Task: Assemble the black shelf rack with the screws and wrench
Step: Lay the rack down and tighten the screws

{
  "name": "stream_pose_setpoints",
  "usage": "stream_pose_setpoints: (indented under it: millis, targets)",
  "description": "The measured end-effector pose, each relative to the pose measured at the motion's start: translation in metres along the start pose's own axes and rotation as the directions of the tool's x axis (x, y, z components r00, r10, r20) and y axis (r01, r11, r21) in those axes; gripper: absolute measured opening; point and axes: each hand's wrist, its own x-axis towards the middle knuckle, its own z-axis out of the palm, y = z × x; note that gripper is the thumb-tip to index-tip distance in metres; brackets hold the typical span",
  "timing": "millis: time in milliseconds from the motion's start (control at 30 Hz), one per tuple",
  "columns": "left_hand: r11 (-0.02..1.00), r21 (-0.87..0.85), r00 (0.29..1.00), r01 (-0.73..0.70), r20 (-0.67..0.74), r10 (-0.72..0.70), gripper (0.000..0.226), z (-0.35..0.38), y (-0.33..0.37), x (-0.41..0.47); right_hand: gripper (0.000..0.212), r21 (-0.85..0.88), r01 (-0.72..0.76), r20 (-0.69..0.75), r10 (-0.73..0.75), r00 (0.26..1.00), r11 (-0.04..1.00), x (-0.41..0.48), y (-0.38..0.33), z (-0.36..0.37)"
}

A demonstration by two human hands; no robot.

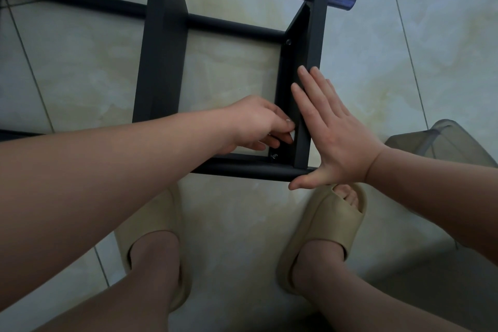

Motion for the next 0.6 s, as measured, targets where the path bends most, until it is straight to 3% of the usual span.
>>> stream_pose_setpoints:
  millis: [333, 600]
  targets:
    - [0.999, -0.032, 0.999, 0.042, 0.020, -0.041, 0.012, 0.0008, 0.0043, -0.0021, 0.140, 0.000, -0.007, 0.012, 0.007, 1.000, 1.000, -0.0001, -0.0004, -0.0008]
    - [0.996, 0.082, 0.998, 0.027, 0.058, -0.032, 0.014, -0.0053, 0.0043, -0.0027, 0.140, -0.005, -0.011, 0.026, 0.011, 1.000, 1.000, 0.0001, -0.0017, -0.0036]
